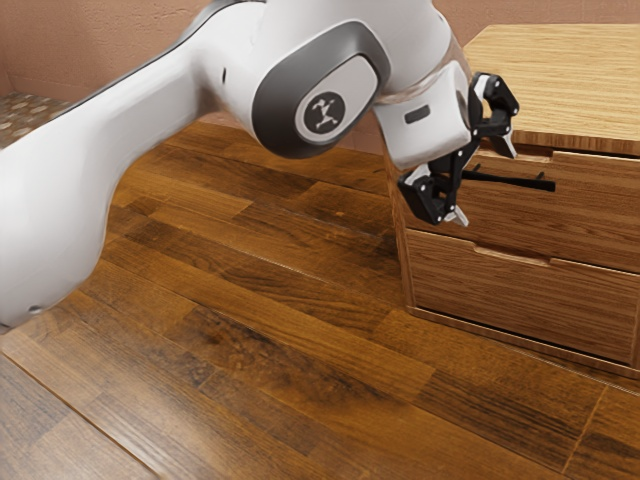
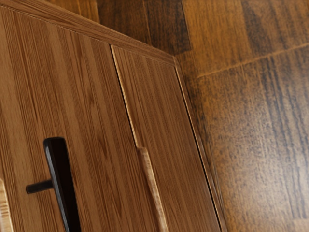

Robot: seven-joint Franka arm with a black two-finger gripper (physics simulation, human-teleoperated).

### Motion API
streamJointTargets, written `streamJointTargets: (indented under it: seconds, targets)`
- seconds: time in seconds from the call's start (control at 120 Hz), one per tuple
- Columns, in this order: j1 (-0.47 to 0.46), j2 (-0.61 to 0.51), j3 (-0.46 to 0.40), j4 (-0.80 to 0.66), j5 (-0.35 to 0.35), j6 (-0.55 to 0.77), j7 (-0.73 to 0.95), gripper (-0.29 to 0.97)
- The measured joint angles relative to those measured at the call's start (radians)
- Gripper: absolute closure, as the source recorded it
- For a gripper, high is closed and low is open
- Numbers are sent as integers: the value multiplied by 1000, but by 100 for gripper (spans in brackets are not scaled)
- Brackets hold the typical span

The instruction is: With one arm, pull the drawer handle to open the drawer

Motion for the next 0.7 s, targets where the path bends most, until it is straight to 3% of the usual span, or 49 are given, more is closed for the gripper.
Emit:
streamJointTargets:
  seconds: [0.333,0.475,0.7]
  targets:
    - [-17,-4,13,-2,2,1,-2,0]
    - [-26,0,78,-1,-4,16,-3,0]
    - [-46,-3,87,-36,-3,41,-1,0]
